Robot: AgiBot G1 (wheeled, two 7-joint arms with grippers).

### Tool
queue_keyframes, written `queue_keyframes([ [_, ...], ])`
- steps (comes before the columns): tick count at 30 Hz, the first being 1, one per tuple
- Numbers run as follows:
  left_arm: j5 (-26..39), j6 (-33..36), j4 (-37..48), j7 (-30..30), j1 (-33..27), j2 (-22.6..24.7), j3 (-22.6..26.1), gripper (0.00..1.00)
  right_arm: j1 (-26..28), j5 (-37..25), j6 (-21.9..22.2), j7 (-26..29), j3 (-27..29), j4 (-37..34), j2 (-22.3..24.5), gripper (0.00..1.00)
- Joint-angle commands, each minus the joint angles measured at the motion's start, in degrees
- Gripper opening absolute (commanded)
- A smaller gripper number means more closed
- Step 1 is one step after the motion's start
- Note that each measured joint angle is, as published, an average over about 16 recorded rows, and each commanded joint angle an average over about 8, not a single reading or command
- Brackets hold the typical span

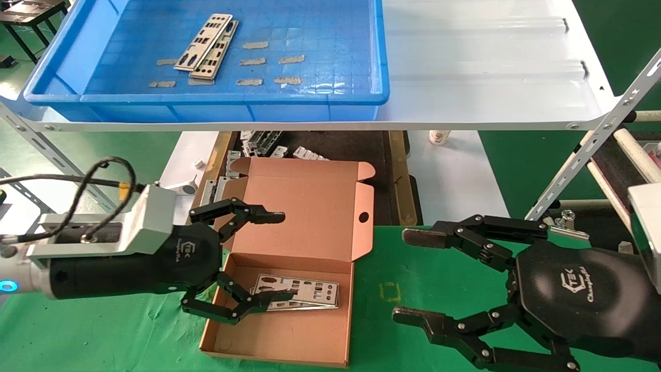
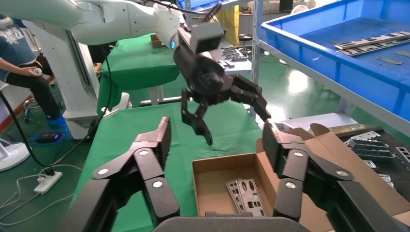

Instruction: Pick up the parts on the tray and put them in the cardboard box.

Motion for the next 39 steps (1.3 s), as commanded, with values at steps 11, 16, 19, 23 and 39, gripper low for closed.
queue_keyframes([
  [11, -5.1, -0.27, -11.19, -8.83, 6.31, -4.52, -7.06, 1.0, 0.0, 0.0, 0.0, 0.0, 0.0, 0.0, 0.0, 1.0],
  [16, -7.24, -0.38, -15.88, -12.53, 8.96, -6.42, -10.03, 1.0, 0.0, 0.0, 0.0, 0.0, 0.0, 0.0, 0.0, 1.0],
  [19, -8.52, -0.45, -18.69, -14.75, 10.54, -7.55, -11.8, 1.0, 0.0, 0.0, 0.0, 0.0, 0.0, 0.0, 0.0, 1.0],
  [23, -10.01, -0.51, -21.96, -17.35, 12.38, -8.87, -13.86, 1.0, 0.0, 0.0, 0.0, 0.0, 0.0, 0.0, 0.0, 1.0],
  [39, -11.2, -0.56, -24.32, -18.89, 13.75, -9.85, -15.39, 1.0, -0.02, 0.01, 0.02, -0.01, 0.0, -0.02, 0.0, 1.0],
])
